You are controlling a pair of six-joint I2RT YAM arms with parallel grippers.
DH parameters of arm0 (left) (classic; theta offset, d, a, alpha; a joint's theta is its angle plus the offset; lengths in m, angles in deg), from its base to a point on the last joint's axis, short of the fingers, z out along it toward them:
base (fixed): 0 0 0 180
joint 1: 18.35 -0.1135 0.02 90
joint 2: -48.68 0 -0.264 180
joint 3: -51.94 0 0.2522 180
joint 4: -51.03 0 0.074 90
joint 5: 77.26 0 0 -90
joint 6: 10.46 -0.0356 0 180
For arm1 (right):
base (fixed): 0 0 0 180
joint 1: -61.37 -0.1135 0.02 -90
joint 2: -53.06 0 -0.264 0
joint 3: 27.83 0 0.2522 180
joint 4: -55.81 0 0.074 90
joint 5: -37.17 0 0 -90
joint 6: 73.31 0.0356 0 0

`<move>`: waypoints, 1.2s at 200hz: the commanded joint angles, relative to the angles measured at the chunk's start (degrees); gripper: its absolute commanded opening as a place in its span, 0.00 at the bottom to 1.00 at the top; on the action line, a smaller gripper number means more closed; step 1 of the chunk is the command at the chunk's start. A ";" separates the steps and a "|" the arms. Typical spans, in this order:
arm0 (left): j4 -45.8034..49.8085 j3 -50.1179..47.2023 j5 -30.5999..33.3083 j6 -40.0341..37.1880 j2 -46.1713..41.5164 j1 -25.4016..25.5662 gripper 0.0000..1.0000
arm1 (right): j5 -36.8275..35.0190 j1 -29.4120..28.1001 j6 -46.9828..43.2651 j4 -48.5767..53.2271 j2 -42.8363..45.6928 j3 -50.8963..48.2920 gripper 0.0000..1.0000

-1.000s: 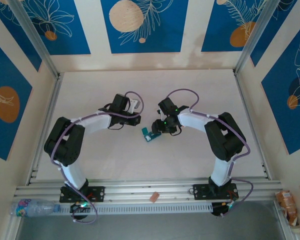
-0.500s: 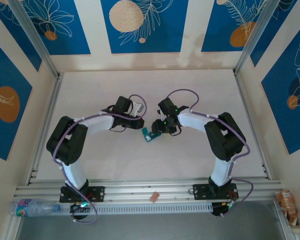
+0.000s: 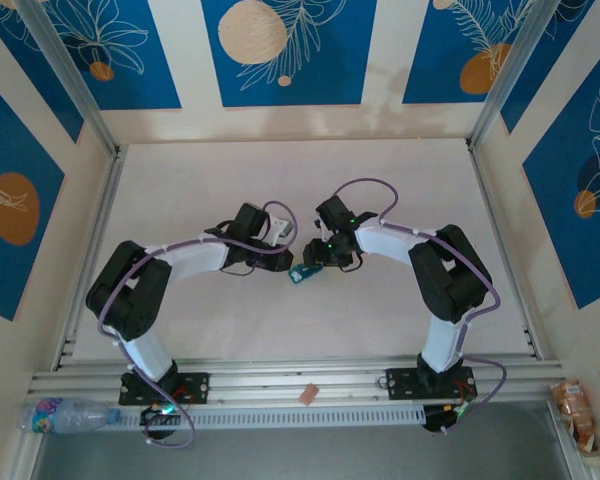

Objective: Sort the pills into containers

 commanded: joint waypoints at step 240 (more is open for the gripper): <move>-4.28 -4.47 6.98 1.05 1.71 5.36 0.00 | -1.93 -0.43 1.15 1.58 -2.26 -2.35 0.57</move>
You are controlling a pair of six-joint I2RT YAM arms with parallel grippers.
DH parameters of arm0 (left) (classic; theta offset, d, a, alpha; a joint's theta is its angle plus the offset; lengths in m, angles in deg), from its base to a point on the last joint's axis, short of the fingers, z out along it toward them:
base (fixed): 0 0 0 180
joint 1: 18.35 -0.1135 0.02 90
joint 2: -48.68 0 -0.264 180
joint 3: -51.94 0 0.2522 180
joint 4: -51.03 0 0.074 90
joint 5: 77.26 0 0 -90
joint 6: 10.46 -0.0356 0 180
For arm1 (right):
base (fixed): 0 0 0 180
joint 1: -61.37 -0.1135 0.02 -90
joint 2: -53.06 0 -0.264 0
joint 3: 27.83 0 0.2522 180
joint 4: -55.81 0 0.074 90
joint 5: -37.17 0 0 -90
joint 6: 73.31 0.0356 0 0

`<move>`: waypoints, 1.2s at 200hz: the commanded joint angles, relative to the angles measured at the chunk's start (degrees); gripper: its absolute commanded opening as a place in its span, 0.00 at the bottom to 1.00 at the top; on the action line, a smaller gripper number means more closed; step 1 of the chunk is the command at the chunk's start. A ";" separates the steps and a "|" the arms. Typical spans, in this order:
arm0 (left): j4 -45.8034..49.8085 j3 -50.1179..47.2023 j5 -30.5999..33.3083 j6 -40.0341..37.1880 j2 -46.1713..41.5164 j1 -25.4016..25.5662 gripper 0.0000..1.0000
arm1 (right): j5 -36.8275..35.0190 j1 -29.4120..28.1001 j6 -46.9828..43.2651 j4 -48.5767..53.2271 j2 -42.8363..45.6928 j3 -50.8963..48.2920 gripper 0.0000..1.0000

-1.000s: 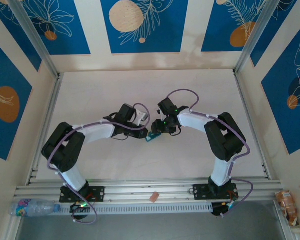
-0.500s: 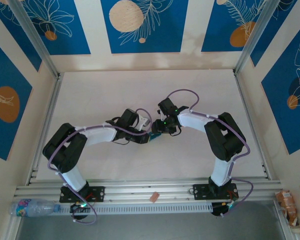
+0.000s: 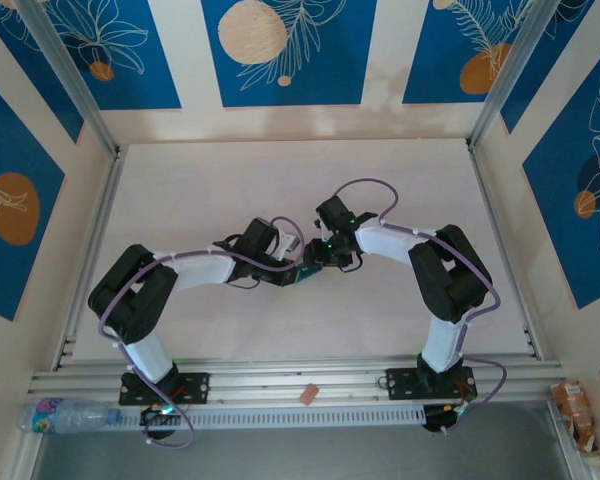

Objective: Sort the pills into containers

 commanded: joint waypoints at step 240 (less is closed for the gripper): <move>9.39 -0.48 13.08 -6.06 2.93 4.92 0.00 | -2.60 -0.47 0.84 2.83 -2.34 -1.87 0.57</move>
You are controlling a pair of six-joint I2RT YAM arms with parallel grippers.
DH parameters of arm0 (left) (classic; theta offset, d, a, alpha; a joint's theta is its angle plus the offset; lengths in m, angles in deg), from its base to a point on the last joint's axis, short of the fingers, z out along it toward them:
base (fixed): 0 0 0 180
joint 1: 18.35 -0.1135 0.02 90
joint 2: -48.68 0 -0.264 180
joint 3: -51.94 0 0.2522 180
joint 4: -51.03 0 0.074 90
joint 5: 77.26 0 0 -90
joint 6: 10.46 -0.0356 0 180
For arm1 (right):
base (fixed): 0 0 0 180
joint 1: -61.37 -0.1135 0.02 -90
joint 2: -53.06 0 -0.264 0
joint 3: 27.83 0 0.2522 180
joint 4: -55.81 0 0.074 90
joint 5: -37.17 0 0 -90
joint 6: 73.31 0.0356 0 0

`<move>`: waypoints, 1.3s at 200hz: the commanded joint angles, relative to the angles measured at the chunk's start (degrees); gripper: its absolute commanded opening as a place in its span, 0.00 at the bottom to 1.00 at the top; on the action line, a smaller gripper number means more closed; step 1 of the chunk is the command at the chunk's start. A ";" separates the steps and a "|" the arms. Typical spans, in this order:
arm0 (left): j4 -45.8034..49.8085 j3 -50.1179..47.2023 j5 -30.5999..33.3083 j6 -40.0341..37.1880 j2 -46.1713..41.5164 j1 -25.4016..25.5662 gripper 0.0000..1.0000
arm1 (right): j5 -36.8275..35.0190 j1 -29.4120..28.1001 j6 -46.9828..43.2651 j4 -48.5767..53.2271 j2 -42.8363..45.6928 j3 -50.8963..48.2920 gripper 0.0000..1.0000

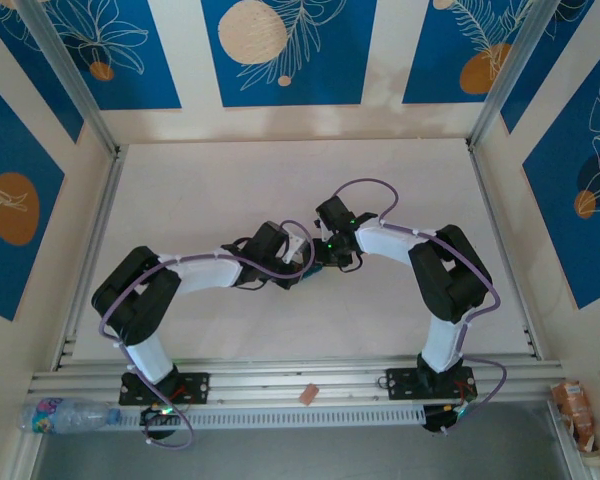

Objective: Sort the pills into containers

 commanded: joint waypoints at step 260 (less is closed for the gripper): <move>8.74 0.97 4.87 -1.45 -3.28 1.84 0.04 | -1.79 0.16 0.66 4.34 -1.09 0.16 0.57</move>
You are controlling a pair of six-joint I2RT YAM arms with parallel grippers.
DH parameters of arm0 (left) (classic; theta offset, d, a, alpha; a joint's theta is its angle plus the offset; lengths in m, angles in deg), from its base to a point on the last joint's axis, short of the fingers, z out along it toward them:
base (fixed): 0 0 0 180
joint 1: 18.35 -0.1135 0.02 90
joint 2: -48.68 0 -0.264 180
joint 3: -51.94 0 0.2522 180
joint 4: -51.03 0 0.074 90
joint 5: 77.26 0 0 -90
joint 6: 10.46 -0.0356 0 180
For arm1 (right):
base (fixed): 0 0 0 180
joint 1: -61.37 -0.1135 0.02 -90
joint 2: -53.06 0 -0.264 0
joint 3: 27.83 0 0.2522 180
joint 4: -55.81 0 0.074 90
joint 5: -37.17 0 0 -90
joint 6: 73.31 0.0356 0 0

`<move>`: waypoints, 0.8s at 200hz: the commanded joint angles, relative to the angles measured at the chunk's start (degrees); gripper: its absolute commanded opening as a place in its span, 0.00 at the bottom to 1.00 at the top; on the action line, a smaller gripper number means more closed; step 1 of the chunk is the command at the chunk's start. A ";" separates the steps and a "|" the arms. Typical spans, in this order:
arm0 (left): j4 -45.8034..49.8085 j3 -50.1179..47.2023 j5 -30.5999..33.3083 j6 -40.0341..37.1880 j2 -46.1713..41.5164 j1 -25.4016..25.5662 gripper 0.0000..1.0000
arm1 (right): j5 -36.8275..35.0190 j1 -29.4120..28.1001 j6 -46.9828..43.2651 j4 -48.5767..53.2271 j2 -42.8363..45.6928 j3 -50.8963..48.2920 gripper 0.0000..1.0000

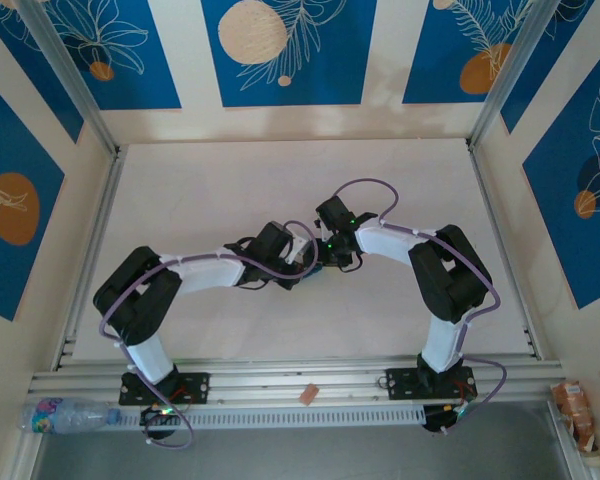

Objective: Sort the pills into containers

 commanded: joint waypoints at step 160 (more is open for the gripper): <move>4.10 -7.60 22.86 -7.05 -37.39 -3.28 0.62 | 1.20 3.79 -1.56 12.42 14.42 12.87 0.63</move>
